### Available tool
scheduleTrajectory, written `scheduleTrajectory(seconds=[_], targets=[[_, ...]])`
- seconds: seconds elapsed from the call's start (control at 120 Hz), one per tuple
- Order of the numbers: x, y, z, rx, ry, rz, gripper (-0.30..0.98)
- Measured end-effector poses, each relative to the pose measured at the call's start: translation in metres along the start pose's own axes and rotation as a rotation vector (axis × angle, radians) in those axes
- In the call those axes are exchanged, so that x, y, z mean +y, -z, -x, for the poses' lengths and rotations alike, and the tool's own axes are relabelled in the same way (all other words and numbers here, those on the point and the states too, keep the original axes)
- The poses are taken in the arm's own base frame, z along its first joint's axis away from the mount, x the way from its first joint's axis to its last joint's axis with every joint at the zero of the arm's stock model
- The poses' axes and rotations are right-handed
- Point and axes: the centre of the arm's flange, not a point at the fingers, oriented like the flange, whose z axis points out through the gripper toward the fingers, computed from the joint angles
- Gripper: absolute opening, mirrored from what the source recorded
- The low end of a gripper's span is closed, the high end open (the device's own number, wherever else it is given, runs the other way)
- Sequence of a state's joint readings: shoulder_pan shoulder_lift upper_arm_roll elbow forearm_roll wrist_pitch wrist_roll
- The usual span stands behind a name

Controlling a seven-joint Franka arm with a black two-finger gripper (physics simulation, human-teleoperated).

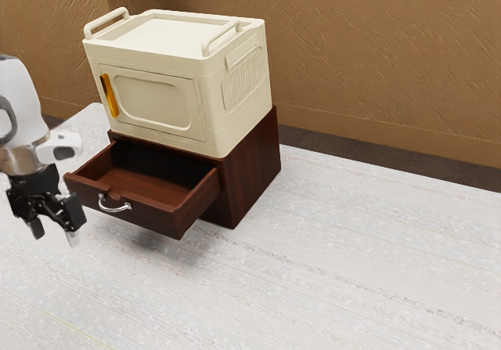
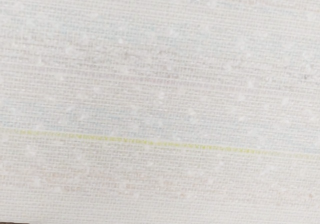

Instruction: Push the drawer handle with one arm to close the drawer

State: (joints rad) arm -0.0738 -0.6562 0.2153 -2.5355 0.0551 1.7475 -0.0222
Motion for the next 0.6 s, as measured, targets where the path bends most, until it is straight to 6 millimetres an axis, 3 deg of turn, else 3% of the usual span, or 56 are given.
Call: scheduleTrajectory(seconds=[0.075,0.217,0.408,0.6], targets=[[-0.001,-0.028,-0.004,0.000,0.004,0.006,0.66],[-0.005,-0.049,-0.025,0.045,0.006,0.000,0.62],[-0.017,-0.056,-0.056,0.143,0.000,-0.058,0.17],[-0.019,-0.058,-0.087,0.203,-0.015,-0.103,-0.01]])
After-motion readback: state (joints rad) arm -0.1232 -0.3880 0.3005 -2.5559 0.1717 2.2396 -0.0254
